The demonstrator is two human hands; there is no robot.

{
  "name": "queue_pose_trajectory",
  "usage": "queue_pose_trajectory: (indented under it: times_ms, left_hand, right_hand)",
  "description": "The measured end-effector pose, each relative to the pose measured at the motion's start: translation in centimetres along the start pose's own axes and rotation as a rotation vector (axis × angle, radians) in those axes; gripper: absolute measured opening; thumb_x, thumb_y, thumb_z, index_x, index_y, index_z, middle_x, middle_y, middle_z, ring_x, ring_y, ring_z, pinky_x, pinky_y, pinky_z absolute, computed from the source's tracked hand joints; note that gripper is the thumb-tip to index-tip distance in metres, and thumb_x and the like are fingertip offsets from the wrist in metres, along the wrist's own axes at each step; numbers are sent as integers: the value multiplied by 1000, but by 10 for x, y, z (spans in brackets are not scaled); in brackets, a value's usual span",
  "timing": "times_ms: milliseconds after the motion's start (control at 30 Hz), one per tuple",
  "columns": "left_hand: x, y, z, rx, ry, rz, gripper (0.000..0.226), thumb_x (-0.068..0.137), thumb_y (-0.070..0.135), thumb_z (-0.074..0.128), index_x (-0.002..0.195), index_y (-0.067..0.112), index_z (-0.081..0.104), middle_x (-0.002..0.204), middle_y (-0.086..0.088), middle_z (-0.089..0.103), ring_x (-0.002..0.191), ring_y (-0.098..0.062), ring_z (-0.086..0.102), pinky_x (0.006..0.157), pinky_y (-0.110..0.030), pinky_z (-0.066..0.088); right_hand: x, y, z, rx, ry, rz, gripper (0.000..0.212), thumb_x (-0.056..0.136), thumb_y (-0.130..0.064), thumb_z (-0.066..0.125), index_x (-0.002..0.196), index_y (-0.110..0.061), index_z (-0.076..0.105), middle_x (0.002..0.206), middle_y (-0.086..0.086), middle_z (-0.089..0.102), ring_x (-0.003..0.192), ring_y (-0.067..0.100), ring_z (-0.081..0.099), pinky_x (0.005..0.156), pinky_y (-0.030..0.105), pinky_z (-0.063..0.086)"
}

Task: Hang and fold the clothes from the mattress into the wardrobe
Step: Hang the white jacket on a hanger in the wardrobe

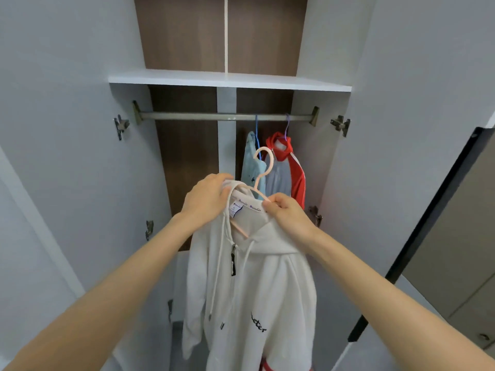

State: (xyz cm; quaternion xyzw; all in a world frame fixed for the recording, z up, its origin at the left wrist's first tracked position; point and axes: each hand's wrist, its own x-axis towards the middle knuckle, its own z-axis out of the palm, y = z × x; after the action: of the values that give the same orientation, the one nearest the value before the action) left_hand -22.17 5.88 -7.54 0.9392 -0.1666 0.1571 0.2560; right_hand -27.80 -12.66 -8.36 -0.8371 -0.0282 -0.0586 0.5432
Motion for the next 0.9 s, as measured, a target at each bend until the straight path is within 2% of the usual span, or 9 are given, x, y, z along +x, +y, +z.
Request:
queue_pose_trajectory:
  times_ms: [267,333,433,533,633,700,767,833,900]
  left_hand:
    - [99,-52,10,-96,-72,-230,36,97,24,47,133,19,50,130,1,57,114,-18,56,90,-27,42]
    - [125,-64,8,-103,-70,-266,35,97,24,48,132,19,51,129,0,58,114,-17,56,92,-26,42]
    - [162,-79,7,-121,-72,-273,33,98,22,46,130,18,53,122,4,60,104,-10,55,83,-20,40]
    - [199,-89,7,-172,-109,-282,28,98,24,46,123,18,58,104,8,58,94,-7,53,78,-22,40]
    - [238,-103,12,-243,-169,-280,24,96,35,48,103,19,63,96,0,60,89,-15,56,77,-29,43]
    - [261,-112,18,-298,-243,-261,33,95,44,48,100,16,65,94,-1,57,88,-13,53,74,-25,41]
    - [283,-120,25,-307,-282,-237,32,93,47,51,101,18,61,94,2,54,88,-10,53,74,-22,41]
    - [302,-129,35,-311,-291,-230,33,88,47,58,103,18,54,96,-2,57,90,-13,57,78,-27,46]
    - [319,-142,44,-314,-286,-240,40,84,44,65,109,16,51,103,-3,61,93,-14,61,82,-32,51]
  right_hand:
    - [158,7,22,289,-177,217,12,94,-18,56,95,-8,61,85,9,61,77,19,57,65,27,46]
    - [199,5,28,339,-237,253,16,93,-18,57,102,-6,64,95,13,63,87,24,59,74,32,50]
    - [255,-2,38,363,-258,246,11,93,-18,59,98,-10,65,101,14,63,94,25,58,85,38,51]
    - [305,-9,47,349,-237,215,10,93,-18,60,95,-10,66,93,11,63,86,21,59,76,33,52]
    - [354,-10,56,322,-163,202,11,93,-17,59,97,-9,65,87,8,60,77,17,56,62,25,46]
    - [387,-9,63,326,-116,214,18,94,-18,58,105,-5,64,92,10,61,82,19,56,65,26,47]
    - [417,-8,70,337,-84,228,12,95,-17,56,97,-7,63,89,11,61,80,20,58,67,29,50]
    - [445,-4,77,341,-53,249,11,95,-17,57,90,-9,62,94,15,64,85,25,61,80,39,54]
    - [467,-1,82,328,-34,265,14,94,-18,59,97,-6,65,105,21,65,94,30,61,94,47,51]
